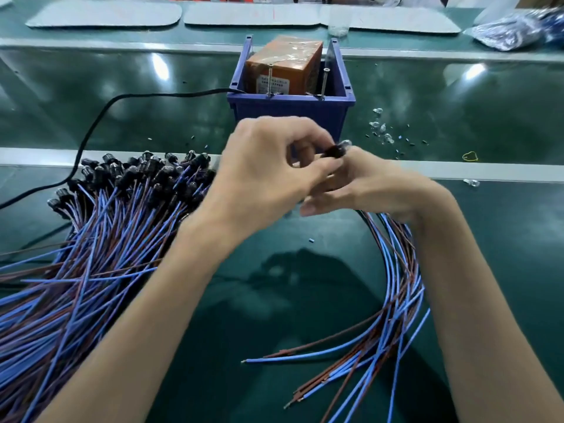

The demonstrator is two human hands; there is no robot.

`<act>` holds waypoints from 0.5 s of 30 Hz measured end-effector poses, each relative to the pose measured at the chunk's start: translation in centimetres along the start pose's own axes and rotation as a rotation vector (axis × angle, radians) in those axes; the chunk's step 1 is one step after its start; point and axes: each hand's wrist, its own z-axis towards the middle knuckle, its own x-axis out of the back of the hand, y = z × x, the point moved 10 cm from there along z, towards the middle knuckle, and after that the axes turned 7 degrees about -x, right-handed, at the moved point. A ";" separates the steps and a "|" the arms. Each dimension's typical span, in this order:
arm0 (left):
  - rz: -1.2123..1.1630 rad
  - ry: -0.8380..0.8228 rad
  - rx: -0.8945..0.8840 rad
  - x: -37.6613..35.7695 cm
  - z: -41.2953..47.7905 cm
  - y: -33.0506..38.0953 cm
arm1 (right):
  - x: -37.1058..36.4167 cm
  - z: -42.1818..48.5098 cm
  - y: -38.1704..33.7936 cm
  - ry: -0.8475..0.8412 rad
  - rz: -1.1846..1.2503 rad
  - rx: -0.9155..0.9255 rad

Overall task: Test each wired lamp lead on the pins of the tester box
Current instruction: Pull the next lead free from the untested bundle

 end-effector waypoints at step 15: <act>-0.747 -0.213 0.786 -8.2 -3.2 -3.9 | 7.1 -3.3 -3.9 0.537 0.425 0.328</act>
